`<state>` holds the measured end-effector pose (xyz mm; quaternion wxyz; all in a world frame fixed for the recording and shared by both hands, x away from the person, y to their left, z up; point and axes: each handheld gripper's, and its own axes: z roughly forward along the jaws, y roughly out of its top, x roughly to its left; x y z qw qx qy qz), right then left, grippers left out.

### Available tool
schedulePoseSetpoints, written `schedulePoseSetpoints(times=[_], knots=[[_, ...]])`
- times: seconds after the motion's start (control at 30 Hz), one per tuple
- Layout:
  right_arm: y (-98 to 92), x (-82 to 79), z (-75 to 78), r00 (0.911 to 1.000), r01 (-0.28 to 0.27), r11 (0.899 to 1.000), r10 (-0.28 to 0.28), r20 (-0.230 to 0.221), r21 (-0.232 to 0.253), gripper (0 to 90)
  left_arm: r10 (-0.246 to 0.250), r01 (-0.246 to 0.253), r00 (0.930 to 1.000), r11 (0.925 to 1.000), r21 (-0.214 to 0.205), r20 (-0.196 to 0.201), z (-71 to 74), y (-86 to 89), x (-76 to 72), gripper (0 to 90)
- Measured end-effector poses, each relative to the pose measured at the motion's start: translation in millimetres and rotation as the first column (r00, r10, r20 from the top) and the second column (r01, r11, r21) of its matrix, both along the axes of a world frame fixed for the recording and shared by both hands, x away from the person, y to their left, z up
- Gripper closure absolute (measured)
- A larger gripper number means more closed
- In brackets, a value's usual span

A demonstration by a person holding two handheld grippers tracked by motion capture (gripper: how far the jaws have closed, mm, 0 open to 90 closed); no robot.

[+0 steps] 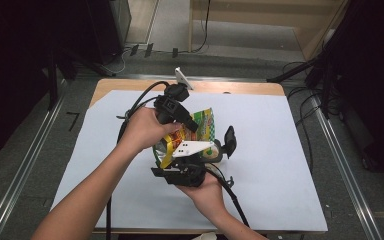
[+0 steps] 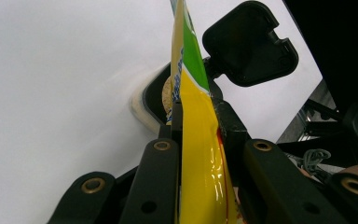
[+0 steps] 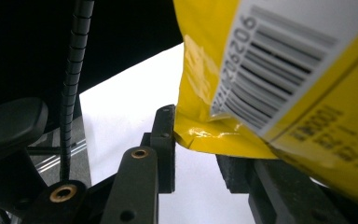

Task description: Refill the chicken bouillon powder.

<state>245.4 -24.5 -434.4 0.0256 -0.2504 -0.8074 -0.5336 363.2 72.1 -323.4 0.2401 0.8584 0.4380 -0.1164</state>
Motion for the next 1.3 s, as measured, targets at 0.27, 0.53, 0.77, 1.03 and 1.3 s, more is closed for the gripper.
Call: schedulePoseSetpoints(times=[0.27,0.53,0.77,1.03,1.3], knots=[[2.0,-1.9,-2.3,0.9999,-0.003,1.000,0.003,0.011,-0.006,71.3,-0.006,0.006,1.0000,1.0000,0.000,-0.004,-3.7,3.4,-2.7,81.0],[6.7,-4.4,-13.5,0.9996,-0.026,0.999,0.027,0.011,-0.020,69.2,-0.014,0.013,0.9998,0.9996,-0.023,-0.015,-9.2,12.7,-8.7,80.4],[7.9,-5.7,-20.9,0.9989,-0.042,0.999,0.043,0.018,-0.030,69.5,-0.015,0.015,0.9997,0.9984,-0.055,-0.017,-14.0,18.7,-12.1,80.6],[6.4,-5.1,-28.2,0.9982,-0.045,0.997,0.048,0.036,-0.066,70.6,-0.025,0.023,0.9994,0.9970,-0.074,-0.023,-19.9,19.5,-11.0,80.4],[2.2,-3.5,-35.1,0.9980,-0.053,0.995,0.055,0.031,-0.082,70.1,-0.031,0.028,0.9989,0.9950,-0.096,-0.035,-25.8,18.0,-8.5,79.5]])
